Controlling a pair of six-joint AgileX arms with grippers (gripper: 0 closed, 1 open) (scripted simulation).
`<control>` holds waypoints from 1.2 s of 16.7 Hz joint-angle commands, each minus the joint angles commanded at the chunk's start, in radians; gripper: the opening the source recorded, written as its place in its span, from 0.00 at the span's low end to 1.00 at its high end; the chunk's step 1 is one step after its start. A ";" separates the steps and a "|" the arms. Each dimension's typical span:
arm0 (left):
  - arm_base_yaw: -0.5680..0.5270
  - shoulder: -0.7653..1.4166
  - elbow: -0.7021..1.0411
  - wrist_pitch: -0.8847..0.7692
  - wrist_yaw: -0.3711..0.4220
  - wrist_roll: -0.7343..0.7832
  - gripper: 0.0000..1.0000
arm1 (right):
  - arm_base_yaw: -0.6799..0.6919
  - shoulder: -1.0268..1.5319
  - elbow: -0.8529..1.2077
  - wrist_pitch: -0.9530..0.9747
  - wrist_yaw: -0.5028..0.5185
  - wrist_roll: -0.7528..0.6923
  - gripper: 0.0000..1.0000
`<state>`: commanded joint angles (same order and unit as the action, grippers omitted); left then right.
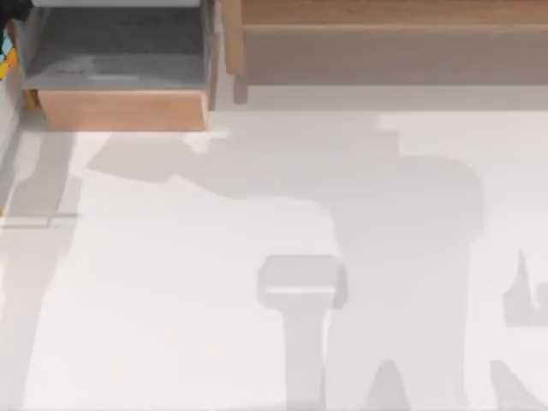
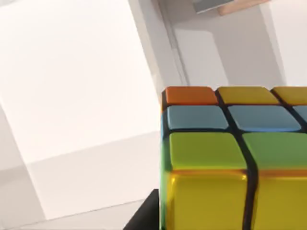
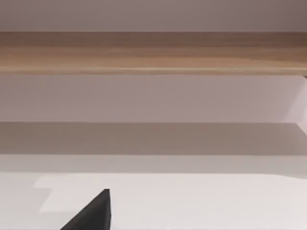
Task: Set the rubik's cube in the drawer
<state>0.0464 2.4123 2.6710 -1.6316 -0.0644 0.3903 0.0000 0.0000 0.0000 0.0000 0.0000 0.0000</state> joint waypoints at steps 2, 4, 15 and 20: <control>0.121 0.057 0.065 -0.024 0.008 -0.010 0.00 | 0.000 0.000 0.000 0.000 0.000 0.000 1.00; 0.211 0.149 0.112 -0.030 0.022 -0.019 0.00 | 0.000 0.000 0.000 0.000 0.000 0.000 1.00; 0.279 0.335 0.153 -0.012 0.064 -0.029 0.00 | 0.000 0.000 0.000 0.000 0.000 0.000 1.00; 0.279 0.335 0.153 -0.012 0.064 -0.029 0.38 | 0.000 0.000 0.000 0.000 0.000 0.000 1.00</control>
<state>0.3255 2.7473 2.8242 -1.6440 -0.0008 0.3618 0.0000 0.0000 0.0000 0.0000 0.0000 0.0000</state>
